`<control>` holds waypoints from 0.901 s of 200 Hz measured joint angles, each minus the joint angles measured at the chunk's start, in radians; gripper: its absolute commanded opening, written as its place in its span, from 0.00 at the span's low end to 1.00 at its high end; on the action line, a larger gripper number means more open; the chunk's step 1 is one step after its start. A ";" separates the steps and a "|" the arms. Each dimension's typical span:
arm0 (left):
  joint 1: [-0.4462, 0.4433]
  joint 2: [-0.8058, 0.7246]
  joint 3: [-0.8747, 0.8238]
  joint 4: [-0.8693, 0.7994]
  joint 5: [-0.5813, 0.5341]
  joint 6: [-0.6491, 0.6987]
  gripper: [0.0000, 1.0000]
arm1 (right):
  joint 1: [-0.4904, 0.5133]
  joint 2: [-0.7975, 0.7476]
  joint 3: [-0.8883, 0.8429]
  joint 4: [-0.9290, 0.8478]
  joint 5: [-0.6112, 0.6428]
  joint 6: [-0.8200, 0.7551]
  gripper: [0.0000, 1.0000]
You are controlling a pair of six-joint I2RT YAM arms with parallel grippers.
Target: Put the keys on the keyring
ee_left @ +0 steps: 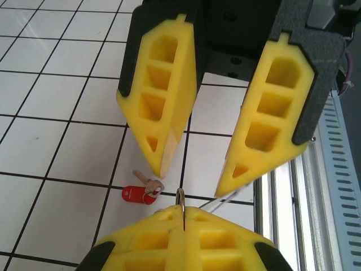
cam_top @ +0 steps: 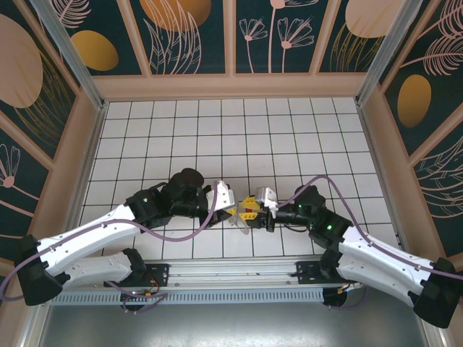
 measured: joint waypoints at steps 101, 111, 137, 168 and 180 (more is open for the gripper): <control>0.005 0.010 0.018 -0.021 0.012 0.004 0.05 | 0.007 0.051 0.023 -0.017 0.001 -0.056 0.00; 0.005 0.010 0.018 -0.021 0.012 0.006 0.18 | 0.007 0.048 0.023 -0.018 0.002 -0.056 0.00; 0.005 -0.018 -0.004 0.026 0.006 -0.013 0.34 | 0.008 0.009 0.022 -0.009 0.004 -0.048 0.00; 0.005 -0.076 -0.051 0.103 0.008 -0.056 0.35 | 0.008 -0.032 -0.003 0.084 -0.012 -0.006 0.00; 0.005 -0.089 -0.066 0.137 0.008 -0.074 0.33 | 0.008 -0.032 -0.013 0.118 -0.024 0.013 0.00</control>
